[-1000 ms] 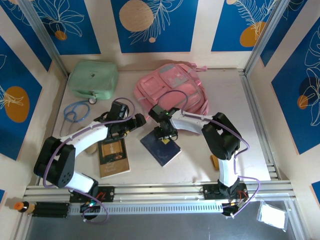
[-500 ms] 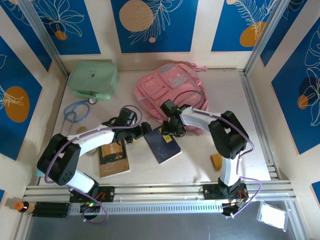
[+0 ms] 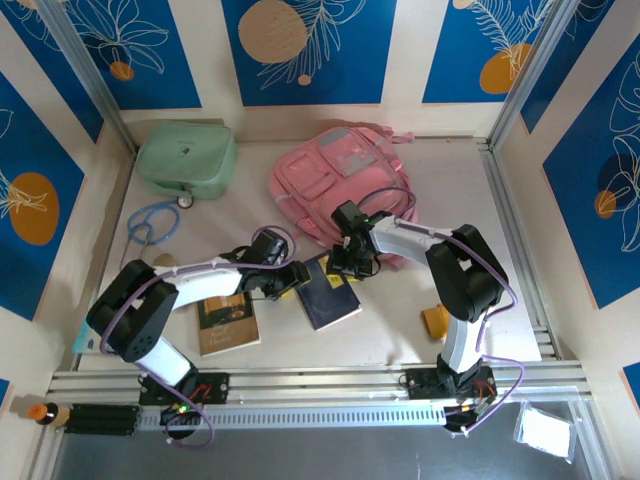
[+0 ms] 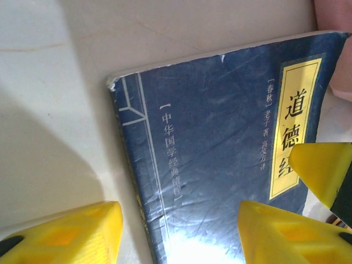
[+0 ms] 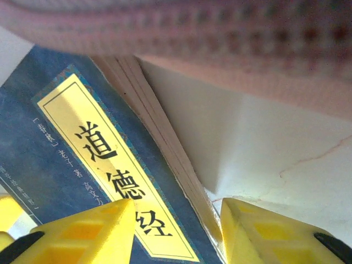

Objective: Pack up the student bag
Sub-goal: Pick up the book at the center of the table.

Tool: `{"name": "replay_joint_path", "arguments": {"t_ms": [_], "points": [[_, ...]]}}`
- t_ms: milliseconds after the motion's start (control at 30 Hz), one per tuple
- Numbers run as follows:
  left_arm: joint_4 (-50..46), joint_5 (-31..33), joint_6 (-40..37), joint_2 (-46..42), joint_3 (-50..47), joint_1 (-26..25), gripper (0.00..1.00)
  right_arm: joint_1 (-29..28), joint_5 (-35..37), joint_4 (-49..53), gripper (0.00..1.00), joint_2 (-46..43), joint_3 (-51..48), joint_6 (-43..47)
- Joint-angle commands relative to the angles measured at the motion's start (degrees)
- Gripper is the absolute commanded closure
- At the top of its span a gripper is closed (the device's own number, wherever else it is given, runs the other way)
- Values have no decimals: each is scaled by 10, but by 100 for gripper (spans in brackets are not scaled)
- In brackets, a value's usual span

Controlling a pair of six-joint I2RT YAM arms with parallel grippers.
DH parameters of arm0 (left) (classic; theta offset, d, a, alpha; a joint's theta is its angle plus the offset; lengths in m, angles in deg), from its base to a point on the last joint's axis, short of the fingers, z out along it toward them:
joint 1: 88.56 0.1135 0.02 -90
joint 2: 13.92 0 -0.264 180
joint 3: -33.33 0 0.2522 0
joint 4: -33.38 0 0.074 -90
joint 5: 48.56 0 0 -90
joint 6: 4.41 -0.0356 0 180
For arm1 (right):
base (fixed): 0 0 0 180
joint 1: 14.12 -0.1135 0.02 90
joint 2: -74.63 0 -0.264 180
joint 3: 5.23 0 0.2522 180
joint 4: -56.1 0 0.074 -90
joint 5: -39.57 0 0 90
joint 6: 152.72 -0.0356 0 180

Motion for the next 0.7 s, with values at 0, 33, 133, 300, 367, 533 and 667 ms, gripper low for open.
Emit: {"name": "replay_joint_path", "arguments": {"t_ms": [0,33,133,300,367,533,667], "points": [[11,-13,3,12,0,-4,44,3,-42,-6,56,-16,-9,-4],[12,-15,2,14,1,-4,44,4,-51,-12,56,-16,-12,-3],[11,-15,2,17,0,-4,44,5,-67,-22,56,-17,-18,-4],[19,-18,7,22,-5,-4,40,9,-76,-30,56,-17,-24,-5],[22,-18,9,24,-5,-4,39,11,-76,-31,56,-16,-25,-5],[71,-45,-33,5,-1,-5,39,13,-75,-34,57,-12,-28,-4],[81,-46,-95,-48,-2,-10,40,15,-74,-39,59,-12,-32,-4]]}}
